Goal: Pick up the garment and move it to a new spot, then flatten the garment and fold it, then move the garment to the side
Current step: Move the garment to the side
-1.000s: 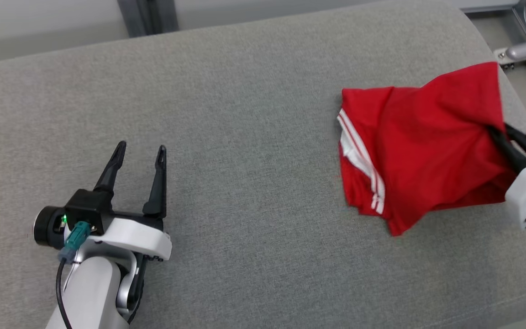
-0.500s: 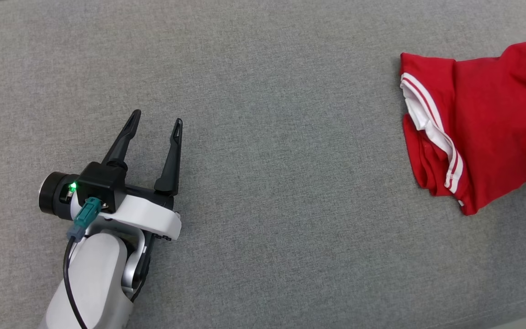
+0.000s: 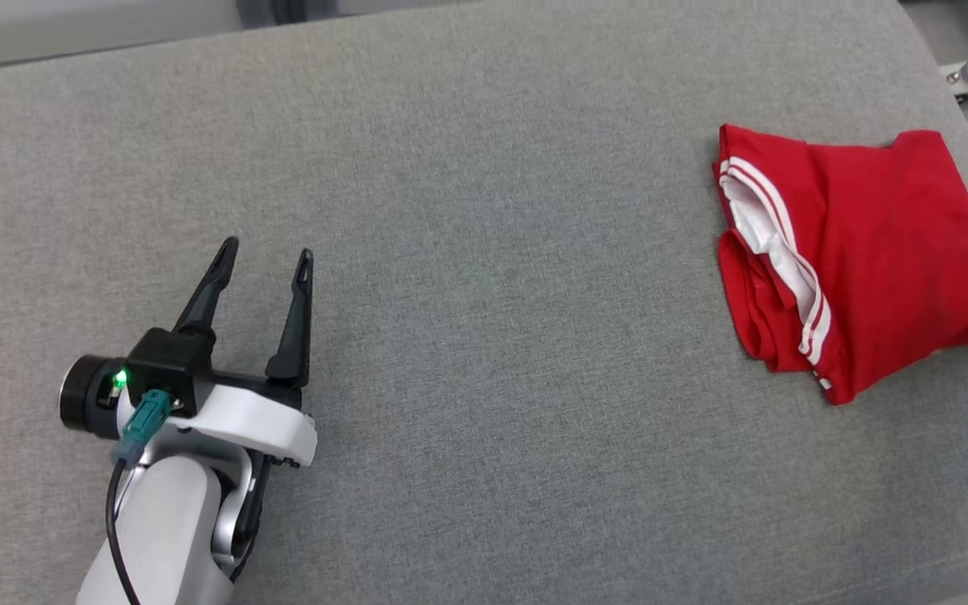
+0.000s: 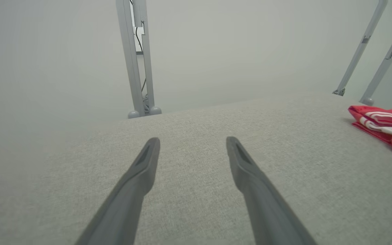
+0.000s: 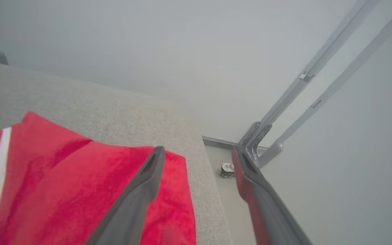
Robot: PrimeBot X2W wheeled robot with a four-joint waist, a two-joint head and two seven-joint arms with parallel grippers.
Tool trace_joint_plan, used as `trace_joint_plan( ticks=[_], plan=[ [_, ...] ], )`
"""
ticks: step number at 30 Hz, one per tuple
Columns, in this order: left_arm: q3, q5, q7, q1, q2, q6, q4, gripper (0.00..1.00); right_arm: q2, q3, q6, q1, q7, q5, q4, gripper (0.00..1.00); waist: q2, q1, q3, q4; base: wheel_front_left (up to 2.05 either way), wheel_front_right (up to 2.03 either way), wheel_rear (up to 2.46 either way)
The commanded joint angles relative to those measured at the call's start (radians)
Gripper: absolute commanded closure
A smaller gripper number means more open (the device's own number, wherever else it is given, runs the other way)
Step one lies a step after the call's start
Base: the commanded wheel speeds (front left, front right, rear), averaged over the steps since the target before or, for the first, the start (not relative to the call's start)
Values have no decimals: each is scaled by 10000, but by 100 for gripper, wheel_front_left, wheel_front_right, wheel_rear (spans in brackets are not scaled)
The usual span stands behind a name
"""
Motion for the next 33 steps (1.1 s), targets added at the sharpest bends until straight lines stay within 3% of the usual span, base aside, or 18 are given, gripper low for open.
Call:
trace_joint_plan(
  ticks=[1,9,14,22,33],
  plan=[
    [96,-76,-55,199,53,117,39,0,409,-355,-1,476,-218,154,-815,0,0,0,-327,70,0,0,0],
    [462,-352,-150,723,82,482,7,0,2221,-400,-1,2465,-346,741,-4922,0,0,0,-1028,629,0,0,0],
    [770,-526,-208,1075,160,710,-97,0,2957,98,-1,3314,-147,898,-6471,0,0,0,-1460,1084,0,0,0],
    [1069,-659,-272,1610,284,898,-380,0,3477,618,-1,4273,-141,1152,-7067,0,0,0,-2039,1580,0,0,0],
    [943,-686,-157,2834,354,1060,-1086,0,3722,298,-1,5683,-6,918,-6976,0,0,0,-3102,1624,0,0,0]
  ],
)
